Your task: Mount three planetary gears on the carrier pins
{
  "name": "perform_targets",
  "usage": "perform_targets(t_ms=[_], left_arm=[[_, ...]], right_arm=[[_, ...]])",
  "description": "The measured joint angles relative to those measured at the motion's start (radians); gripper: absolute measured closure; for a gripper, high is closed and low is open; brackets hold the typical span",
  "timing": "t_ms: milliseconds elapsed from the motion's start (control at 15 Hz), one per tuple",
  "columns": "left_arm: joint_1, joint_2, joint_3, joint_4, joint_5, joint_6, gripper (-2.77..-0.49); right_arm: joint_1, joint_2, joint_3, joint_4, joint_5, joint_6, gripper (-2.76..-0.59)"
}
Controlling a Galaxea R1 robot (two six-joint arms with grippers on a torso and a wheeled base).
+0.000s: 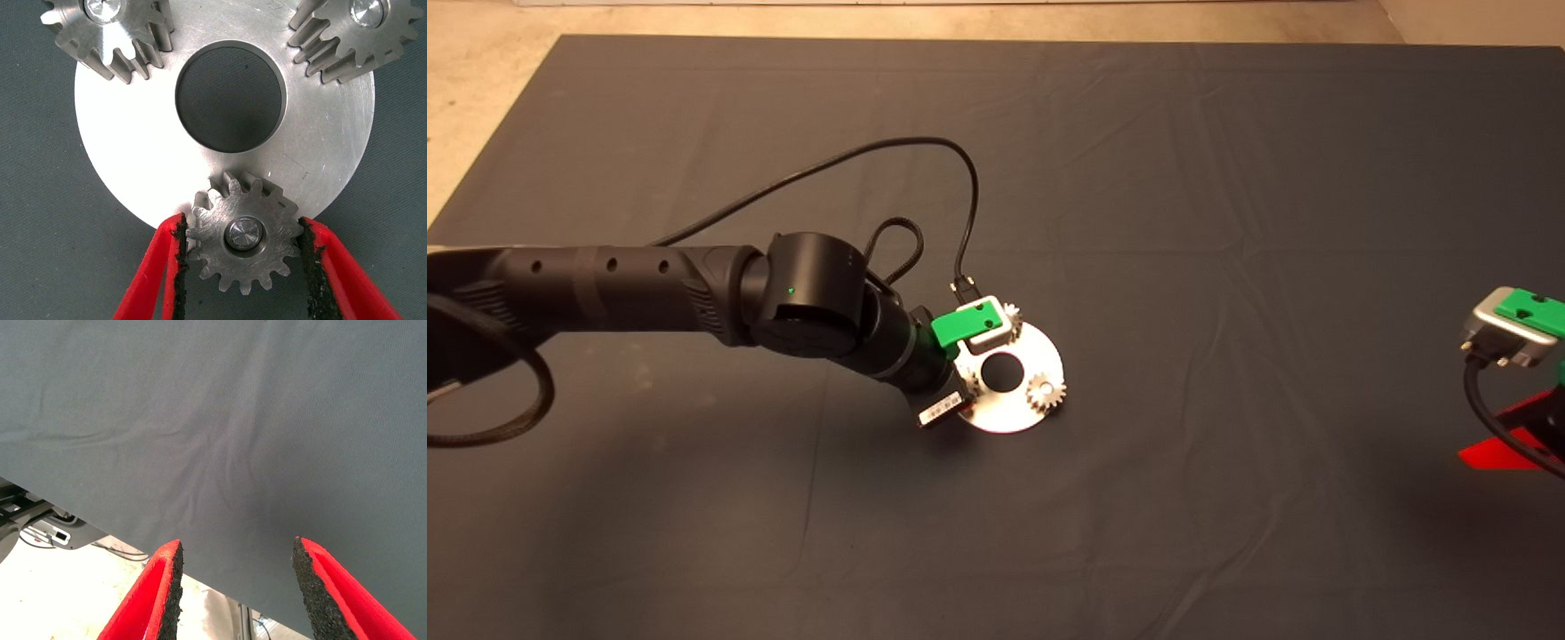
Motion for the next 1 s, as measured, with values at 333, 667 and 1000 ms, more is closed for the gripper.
perform_targets(t_ms=[333, 667, 1000], left_arm=[[0.001, 0.0, -0.011, -0.001, -0.008, 0.0, -1.07], [0.001, 0.0, -0.011, -0.001, -0.008, 0.0, -1.07], [0.003, -0.039, 0.025, -0.001, 0.01, -0.012, -1.07]], right_arm=[[0.0, 0.0, 0.0, 0.0, -0.001, 0.0, -1.18], [0.0, 0.0, 0.0, 0.0, 0.0, 0.0, -1.19], [0.0, 0.034, 0.0, 0.0, 0.027, 0.005, -1.19]])
